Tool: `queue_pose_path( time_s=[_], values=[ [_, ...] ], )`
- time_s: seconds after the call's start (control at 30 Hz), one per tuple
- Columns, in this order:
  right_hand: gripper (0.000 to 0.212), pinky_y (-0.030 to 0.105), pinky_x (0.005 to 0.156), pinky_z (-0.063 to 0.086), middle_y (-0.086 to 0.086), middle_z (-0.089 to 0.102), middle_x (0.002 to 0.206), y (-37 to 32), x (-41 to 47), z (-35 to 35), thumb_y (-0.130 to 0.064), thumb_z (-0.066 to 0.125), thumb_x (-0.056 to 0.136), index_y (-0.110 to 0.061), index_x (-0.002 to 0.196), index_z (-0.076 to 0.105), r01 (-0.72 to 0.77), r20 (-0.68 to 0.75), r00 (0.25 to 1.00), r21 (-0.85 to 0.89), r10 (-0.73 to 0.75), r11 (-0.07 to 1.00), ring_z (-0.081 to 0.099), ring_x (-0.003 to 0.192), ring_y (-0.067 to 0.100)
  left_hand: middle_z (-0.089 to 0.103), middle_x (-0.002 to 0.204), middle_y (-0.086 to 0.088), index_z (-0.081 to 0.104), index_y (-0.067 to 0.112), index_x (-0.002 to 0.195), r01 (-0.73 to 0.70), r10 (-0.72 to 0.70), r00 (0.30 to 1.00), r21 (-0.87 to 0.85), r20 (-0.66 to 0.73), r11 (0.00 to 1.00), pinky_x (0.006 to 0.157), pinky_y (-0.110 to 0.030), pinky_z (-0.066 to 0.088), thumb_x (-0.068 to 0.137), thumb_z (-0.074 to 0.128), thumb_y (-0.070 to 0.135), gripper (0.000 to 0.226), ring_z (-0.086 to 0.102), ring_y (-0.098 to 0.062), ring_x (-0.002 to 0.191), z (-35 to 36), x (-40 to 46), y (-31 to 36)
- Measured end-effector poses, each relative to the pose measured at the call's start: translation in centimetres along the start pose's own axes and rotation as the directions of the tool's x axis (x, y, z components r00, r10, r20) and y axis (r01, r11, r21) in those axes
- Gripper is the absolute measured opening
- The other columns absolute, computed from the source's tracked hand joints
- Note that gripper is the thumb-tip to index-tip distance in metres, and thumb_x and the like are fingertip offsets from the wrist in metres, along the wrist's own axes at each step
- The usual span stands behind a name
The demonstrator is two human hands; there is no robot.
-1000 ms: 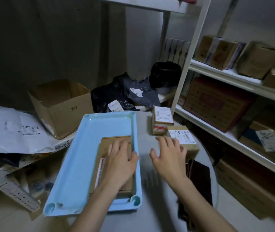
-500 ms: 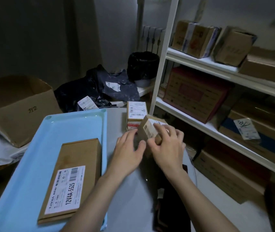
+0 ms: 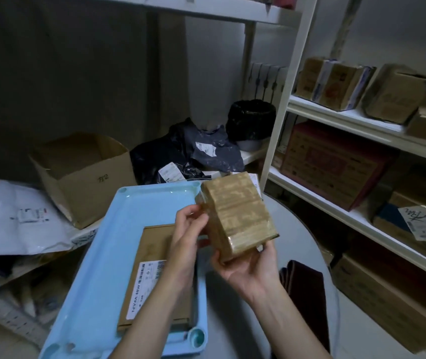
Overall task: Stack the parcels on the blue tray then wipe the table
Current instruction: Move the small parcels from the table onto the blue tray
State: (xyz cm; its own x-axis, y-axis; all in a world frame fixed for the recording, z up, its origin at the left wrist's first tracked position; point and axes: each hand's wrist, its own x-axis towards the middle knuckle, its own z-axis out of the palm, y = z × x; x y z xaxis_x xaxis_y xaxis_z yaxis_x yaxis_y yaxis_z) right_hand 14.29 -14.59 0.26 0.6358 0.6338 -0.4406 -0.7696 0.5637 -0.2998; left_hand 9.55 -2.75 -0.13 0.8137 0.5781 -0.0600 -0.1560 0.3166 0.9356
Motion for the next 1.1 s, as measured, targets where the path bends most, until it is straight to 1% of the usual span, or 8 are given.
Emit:
queue_pose_path(
  time_s=[0.23, 0.37, 0.47, 0.63, 0.7, 0.8, 0.97, 1.1],
  values=[
    [0.046, 0.044, 0.076, 0.051, 0.018, 0.071, 0.11, 2.0, 1.2, 0.9, -0.048, 0.048, 0.087, -0.013, 0.107, 0.072, 0.021, 0.029, 0.999, -0.054, -0.019, 0.998, 0.062, 0.096, 0.035, 0.07, 0.11, -0.013, 0.062, 0.02, 0.112, -0.001, 0.001, 0.999, -0.009, -0.046, 1.0, 0.088, -0.042, 0.046, 0.082, 0.064, 0.034, 0.033, 0.062, -0.028, 0.102, -2.6, 0.3, 1.2],
    [0.035, 0.047, 0.093, 0.049, 0.007, 0.072, 0.121, 2.8, 2.1, 2.3, -0.042, 0.055, 0.092, -0.025, 0.118, 0.071, 0.297, 0.096, 0.954, -0.2, -0.282, 0.934, 0.069, 0.105, 0.023, 0.055, 0.124, 0.005, 0.057, 0.037, 0.116, -0.084, 0.128, 0.971, 0.215, -0.201, 0.973, 0.103, -0.033, 0.044, 0.09, 0.058, 0.044, 0.026, 0.059, -0.008, 0.109, -4.0, 0.6, 1.6],
    [0.047, 0.04, 0.101, 0.048, -0.005, 0.065, 0.132, 3.8, 2.6, 4.0, -0.044, 0.062, 0.089, -0.04, 0.135, 0.054, 0.552, 0.233, 0.832, -0.433, -0.503, 0.713, 0.06, 0.121, 0.015, 0.044, 0.123, 0.011, 0.047, 0.04, 0.12, -0.236, 0.31, 0.94, 0.387, -0.141, 0.892, 0.085, -0.008, 0.041, 0.097, 0.056, 0.037, 0.025, 0.051, 0.009, 0.101, -4.2, 0.6, 2.6],
    [0.057, 0.03, 0.109, 0.026, -0.016, 0.027, 0.154, 5.1, 5.2, 6.7, -0.06, 0.054, 0.089, -0.061, 0.14, 0.03, 0.601, 0.51, 0.647, -0.799, -0.567, -0.033, 0.019, 0.14, 0.005, 0.054, 0.13, 0.007, 0.049, 0.039, 0.121, -0.242, 0.274, 0.96, 0.316, -0.062, 0.917, 0.092, -0.021, 0.047, 0.089, 0.063, 0.048, 0.036, 0.056, -0.004, 0.113, -4.2, 3.5, 4.3],
    [0.048, 0.029, 0.112, 0.019, -0.015, 0.015, 0.16, 5.3, 6.7, 7.2, -0.054, 0.045, 0.097, -0.058, 0.142, 0.028, 0.576, 0.566, 0.647, -0.802, -0.511, -0.158, 0.006, 0.139, -0.001, 0.058, 0.131, 0.003, 0.05, 0.032, 0.125, -0.141, 0.185, 0.974, 0.285, -0.133, 0.948, 0.097, -0.027, 0.045, 0.091, 0.062, 0.047, 0.039, 0.056, -0.005, 0.114, -4.7, 5.4, 4.6],
    [0.043, 0.035, 0.12, 0.014, -0.007, 0.014, 0.165, 5.0, 9.7, 6.8, -0.047, 0.036, 0.103, -0.047, 0.146, 0.035, 0.54, 0.666, 0.616, -0.746, -0.421, -0.39, 0.003, 0.147, 0.011, 0.066, 0.126, 0.003, 0.06, 0.029, 0.126, 0.035, 0.053, 0.977, 0.397, -0.208, 0.917, 0.104, -0.041, 0.046, 0.073, 0.059, 0.078, 0.073, 0.061, -0.014, 0.115, -5.8, 8.5, 4.3],
    [0.042, 0.04, 0.12, 0.017, -0.003, 0.03, 0.16, 5.2, 13.7, 4.9, -0.039, 0.032, 0.104, -0.031, 0.144, 0.045, 0.424, 0.648, 0.708, -0.708, -0.281, -0.565, 0.012, 0.146, 0.016, 0.075, 0.099, -0.002, 0.076, 0.02, 0.095, 0.236, -0.082, 0.959, 0.603, -0.272, 0.762, 0.095, -0.044, 0.051, 0.073, 0.054, 0.073, 0.062, 0.068, -0.023, 0.095, -7.2, 11.8, 3.1],
    [0.04, 0.036, 0.12, 0.017, -0.006, 0.037, 0.157, 5.3, 14.1, 3.9, -0.04, 0.036, 0.103, -0.028, 0.138, 0.051, 0.463, 0.634, 0.737, -0.726, -0.235, -0.508, 0.013, 0.146, 0.008, 0.073, 0.101, -0.006, 0.074, 0.019, 0.1, 0.264, -0.064, 0.955, 0.728, -0.291, 0.632, 0.091, -0.04, 0.05, 0.093, 0.044, 0.057, 0.049, 0.063, -0.027, 0.096, -8.5, 12.0, 1.4]
  ],
)
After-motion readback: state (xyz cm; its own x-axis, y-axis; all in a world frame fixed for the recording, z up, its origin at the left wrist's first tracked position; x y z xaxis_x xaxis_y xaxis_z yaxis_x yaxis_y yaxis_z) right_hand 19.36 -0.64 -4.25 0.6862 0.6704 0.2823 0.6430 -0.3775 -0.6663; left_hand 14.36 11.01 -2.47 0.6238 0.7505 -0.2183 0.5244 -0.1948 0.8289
